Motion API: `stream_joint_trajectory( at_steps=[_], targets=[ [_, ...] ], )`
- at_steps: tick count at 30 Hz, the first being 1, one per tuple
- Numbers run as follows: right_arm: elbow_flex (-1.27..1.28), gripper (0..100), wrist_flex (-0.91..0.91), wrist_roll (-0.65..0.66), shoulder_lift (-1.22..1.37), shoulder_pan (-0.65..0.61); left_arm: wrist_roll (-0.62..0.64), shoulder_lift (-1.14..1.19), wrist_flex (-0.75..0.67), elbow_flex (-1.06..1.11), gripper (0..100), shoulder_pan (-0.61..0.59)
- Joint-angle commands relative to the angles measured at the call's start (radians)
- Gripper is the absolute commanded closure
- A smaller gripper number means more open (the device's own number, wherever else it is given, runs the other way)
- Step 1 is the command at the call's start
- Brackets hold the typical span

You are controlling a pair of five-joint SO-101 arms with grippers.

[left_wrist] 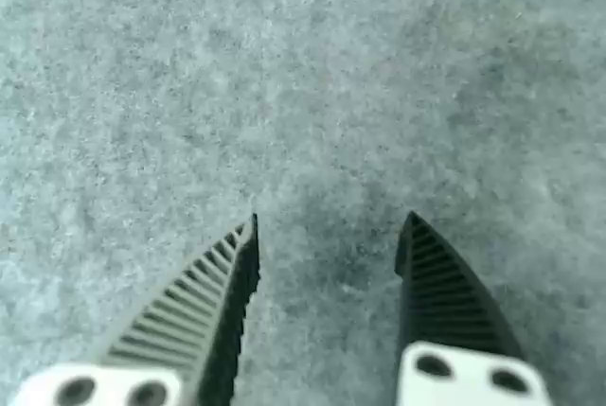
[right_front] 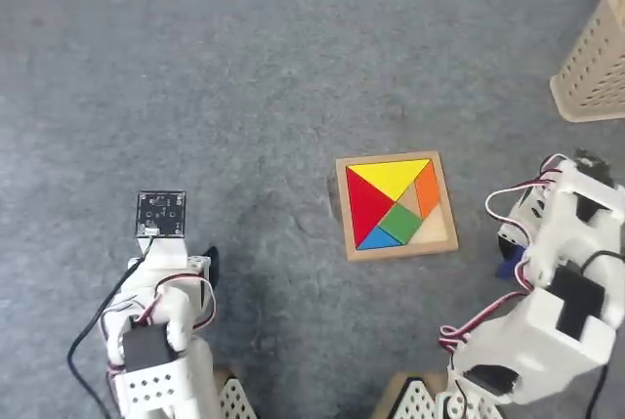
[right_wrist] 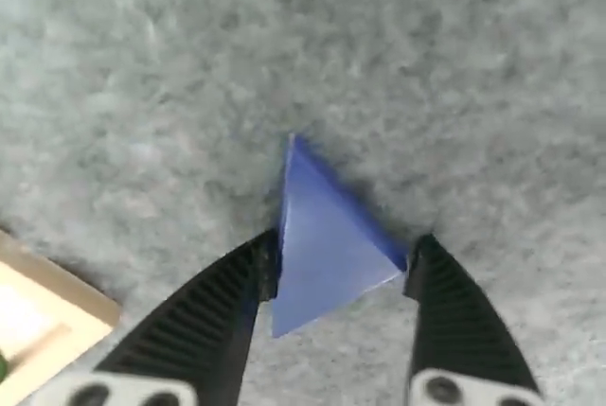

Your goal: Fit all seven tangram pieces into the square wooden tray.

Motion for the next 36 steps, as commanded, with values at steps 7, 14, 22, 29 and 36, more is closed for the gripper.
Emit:
stream_joint_trajectory(
  at_steps=[7,14,22,29,36],
  targets=[
    [-0.017,91.1,-0.004,-0.014,-0.01,-0.013,0.008,-0.017,0.006,-0.004,77,-0.005],
    [-0.097,91.2,0.09,0.051,-0.013,-0.042,0.008,-0.017,0.006,-0.004,77,-0.005],
    [-0.19,91.3,0.174,0.051,-0.013,-0.068,0.008,-0.017,0.006,-0.004,77,-0.005],
    [-0.137,91.3,0.179,-0.034,-0.127,-0.183,0.008,-0.017,0.006,-0.004,77,-0.005],
    [-0.087,90.7,0.168,-0.129,-0.234,-0.369,0.008,-0.017,0.006,-0.004,77,-0.005]
  ],
)
